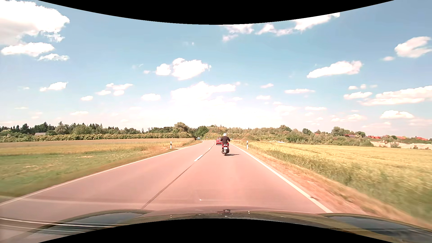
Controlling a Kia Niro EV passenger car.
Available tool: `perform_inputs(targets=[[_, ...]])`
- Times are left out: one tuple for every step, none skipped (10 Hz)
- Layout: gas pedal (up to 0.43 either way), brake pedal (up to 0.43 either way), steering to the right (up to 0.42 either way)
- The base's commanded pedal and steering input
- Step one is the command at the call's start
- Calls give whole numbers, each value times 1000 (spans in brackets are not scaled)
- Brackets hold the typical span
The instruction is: Follow the waypoints while adhering to traffic rules and regulations
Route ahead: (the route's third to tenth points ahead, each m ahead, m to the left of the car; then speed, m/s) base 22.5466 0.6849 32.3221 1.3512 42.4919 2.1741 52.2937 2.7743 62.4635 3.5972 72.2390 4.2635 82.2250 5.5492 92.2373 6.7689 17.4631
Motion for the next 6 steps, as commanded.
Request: perform_inputs(targets=[[189, 6, 0], [189, 12, -1], [189, 12, -2], [189, 12, -4], [189, 12, -4], [189, 12, -5]])
